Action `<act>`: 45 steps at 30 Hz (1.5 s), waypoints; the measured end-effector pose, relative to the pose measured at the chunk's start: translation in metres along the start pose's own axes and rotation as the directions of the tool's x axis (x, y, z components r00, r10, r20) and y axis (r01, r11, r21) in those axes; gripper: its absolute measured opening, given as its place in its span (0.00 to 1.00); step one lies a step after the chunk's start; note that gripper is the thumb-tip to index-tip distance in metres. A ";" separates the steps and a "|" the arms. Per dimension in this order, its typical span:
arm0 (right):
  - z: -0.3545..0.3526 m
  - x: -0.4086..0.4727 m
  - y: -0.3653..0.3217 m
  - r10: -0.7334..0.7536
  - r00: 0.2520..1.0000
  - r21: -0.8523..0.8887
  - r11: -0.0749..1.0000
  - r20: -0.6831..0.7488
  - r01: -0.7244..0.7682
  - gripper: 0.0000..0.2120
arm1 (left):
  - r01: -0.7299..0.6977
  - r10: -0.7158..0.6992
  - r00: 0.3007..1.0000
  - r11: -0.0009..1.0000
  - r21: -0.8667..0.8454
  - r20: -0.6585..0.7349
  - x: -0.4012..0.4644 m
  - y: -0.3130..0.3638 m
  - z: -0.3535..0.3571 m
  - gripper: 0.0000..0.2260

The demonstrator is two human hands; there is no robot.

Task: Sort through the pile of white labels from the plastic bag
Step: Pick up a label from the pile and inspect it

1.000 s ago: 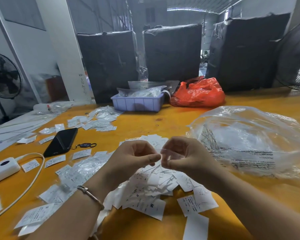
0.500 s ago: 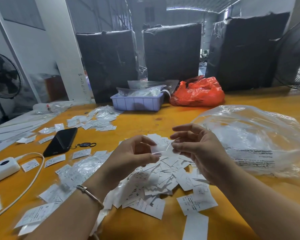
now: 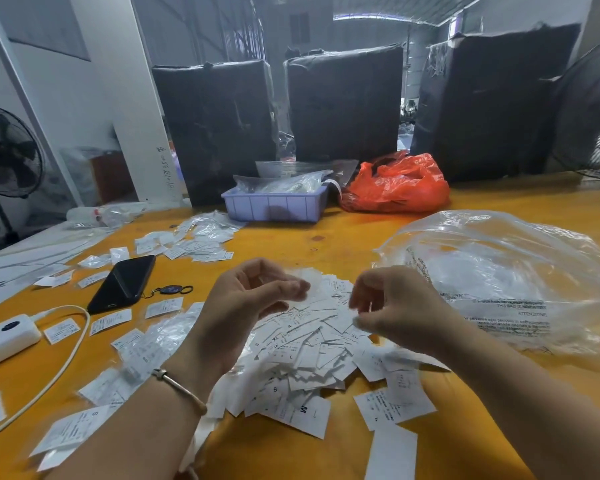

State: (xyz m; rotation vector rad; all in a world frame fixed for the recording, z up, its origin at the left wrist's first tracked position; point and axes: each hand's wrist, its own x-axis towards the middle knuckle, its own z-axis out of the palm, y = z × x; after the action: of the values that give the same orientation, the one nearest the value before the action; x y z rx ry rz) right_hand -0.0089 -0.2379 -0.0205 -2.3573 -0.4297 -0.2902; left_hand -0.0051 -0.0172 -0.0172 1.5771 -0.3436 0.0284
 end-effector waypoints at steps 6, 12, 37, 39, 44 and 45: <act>0.010 0.001 0.010 0.153 0.971 -0.336 0.938 0.183 -0.085 0.21 | -0.005 0.005 1.000 0.990 0.144 -0.002 0.000 -0.002 0.003 0.03; 0.022 0.005 0.017 0.036 0.993 -0.277 0.961 0.116 -0.002 0.31 | 0.006 -0.004 1.000 0.988 0.155 -0.010 0.000 -0.001 0.002 0.08; 0.039 0.008 0.008 0.270 0.962 -0.119 0.957 0.030 -0.265 0.15 | 0.016 -0.023 0.999 0.972 0.236 0.026 0.001 -0.007 0.006 0.04; 0.038 0.007 0.007 0.281 0.959 -0.092 0.956 0.029 -0.277 0.14 | 0.015 -0.022 0.999 0.971 0.238 0.028 0.002 -0.008 0.006 0.04; 0.036 0.006 0.007 0.336 0.942 0.227 0.919 -0.029 -0.321 0.15 | 0.020 -0.028 0.999 0.971 0.237 0.030 0.001 -0.008 0.006 0.04; 0.034 0.007 0.007 0.356 0.934 0.308 0.892 -0.023 -0.333 0.15 | 0.023 -0.030 0.999 0.971 0.238 0.028 0.001 -0.008 0.006 0.04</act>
State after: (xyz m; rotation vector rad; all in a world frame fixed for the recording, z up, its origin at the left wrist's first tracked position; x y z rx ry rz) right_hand 0.0029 -0.2178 -0.0475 -2.0662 -0.0070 -0.1367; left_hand -0.0029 -0.0232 -0.0250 1.8211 -0.3536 0.0250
